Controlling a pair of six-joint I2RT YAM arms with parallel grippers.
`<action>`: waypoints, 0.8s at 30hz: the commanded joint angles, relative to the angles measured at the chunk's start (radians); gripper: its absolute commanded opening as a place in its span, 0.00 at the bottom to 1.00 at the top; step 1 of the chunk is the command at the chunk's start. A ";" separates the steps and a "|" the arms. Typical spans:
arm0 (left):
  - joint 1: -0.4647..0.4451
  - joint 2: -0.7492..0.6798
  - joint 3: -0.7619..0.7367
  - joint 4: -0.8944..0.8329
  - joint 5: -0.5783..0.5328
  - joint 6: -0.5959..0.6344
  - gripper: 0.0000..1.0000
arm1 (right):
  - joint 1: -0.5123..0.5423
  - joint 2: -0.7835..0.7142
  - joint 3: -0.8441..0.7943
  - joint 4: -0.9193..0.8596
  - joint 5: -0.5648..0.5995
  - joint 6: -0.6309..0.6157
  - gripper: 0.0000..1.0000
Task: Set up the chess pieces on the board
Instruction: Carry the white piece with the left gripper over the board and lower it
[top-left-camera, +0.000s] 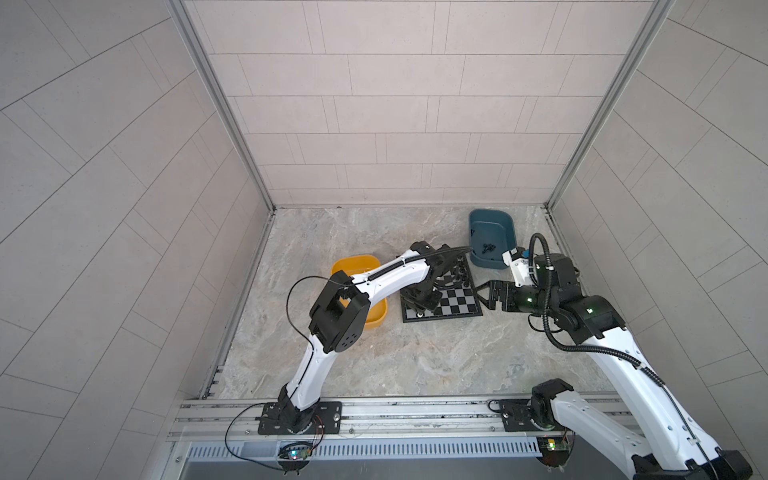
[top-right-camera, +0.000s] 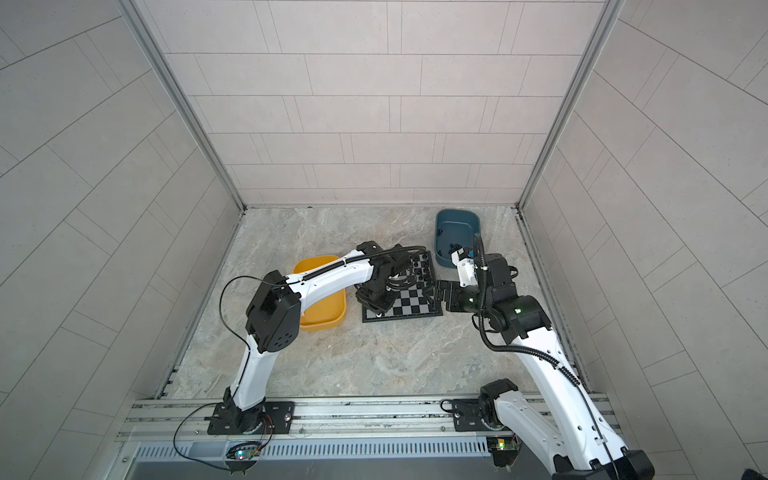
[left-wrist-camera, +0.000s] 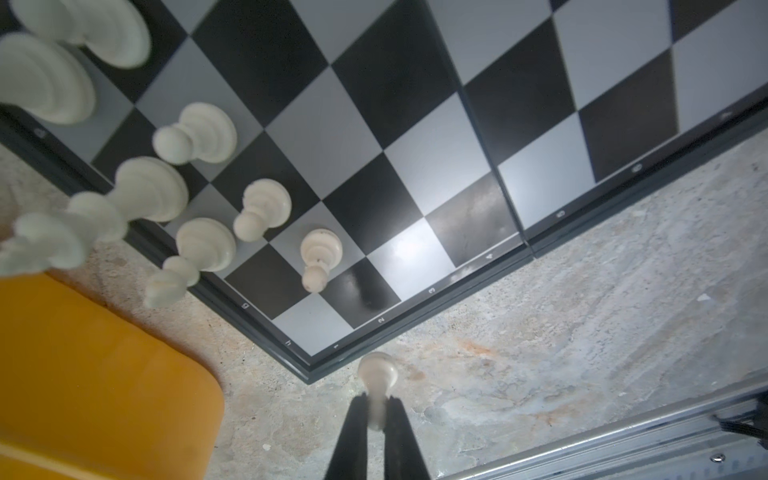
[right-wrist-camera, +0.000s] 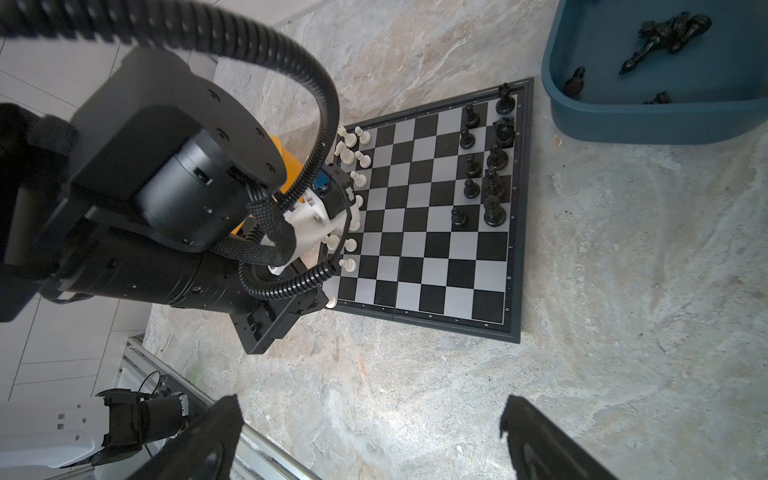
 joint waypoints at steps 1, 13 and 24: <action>0.000 0.030 0.031 -0.010 -0.038 -0.024 0.03 | -0.008 -0.012 -0.003 -0.010 -0.003 -0.016 0.99; -0.001 0.056 0.022 0.011 -0.034 -0.041 0.11 | -0.028 -0.010 -0.004 -0.010 -0.017 -0.025 0.99; 0.001 0.052 -0.012 0.051 -0.059 -0.067 0.14 | -0.032 -0.009 -0.006 -0.012 -0.018 -0.024 0.99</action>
